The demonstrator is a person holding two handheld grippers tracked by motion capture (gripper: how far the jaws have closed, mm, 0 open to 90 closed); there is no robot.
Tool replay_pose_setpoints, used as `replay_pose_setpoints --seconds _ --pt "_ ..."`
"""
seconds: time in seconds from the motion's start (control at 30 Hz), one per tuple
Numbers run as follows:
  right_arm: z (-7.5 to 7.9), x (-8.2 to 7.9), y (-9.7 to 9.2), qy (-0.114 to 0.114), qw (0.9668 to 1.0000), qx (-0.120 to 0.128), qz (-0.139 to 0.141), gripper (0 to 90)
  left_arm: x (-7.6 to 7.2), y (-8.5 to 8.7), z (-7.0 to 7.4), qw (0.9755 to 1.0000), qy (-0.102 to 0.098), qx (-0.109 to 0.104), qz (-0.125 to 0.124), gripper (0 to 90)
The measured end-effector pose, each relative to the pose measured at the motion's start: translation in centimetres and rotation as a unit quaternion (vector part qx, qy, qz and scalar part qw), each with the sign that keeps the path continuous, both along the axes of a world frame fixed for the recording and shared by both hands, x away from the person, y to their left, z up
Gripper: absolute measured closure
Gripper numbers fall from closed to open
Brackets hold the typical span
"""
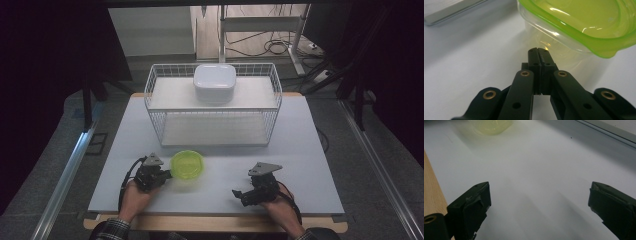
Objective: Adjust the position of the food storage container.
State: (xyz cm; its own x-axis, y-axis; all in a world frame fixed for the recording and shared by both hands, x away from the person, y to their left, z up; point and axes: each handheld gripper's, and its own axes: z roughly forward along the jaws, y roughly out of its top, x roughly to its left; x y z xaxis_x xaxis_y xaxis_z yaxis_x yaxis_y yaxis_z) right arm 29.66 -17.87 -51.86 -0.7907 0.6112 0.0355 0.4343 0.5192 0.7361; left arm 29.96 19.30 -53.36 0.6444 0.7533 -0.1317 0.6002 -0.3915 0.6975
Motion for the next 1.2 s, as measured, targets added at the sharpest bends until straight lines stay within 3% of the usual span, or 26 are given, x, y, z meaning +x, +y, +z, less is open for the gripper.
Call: replay_pose_setpoints --seconds 0.33,0.63,0.87,1.0,1.2 --pt "0.0 0.0 0.1 0.0 1.0 -0.001 0.001 4.7 0.2 -2.7 0.1 0.9994 -0.014 0.006 -0.03 89.7" --pt "-0.1 0.0 0.1 0.001 1.0 -0.001 0.003 4.7 0.2 -4.7 0.0 0.9989 -0.02 0.006 -0.042 89.6" --pt "0.0 0.0 0.1 0.001 1.0 -0.002 0.004 4.7 0.1 -5.2 0.0 0.9985 -0.024 0.017 -0.045 88.1" --pt "0.0 0.0 0.1 0.001 1.0 -0.001 0.004 4.7 -0.3 -4.5 0.5 0.999 -0.028 0.002 -0.033 80.3" --pt "0.1 0.0 0.0 -0.001 1.0 0.001 0.003 4.7 -1.4 -3.5 1.1 0.9991 -0.04 0.006 -0.009 55.7"
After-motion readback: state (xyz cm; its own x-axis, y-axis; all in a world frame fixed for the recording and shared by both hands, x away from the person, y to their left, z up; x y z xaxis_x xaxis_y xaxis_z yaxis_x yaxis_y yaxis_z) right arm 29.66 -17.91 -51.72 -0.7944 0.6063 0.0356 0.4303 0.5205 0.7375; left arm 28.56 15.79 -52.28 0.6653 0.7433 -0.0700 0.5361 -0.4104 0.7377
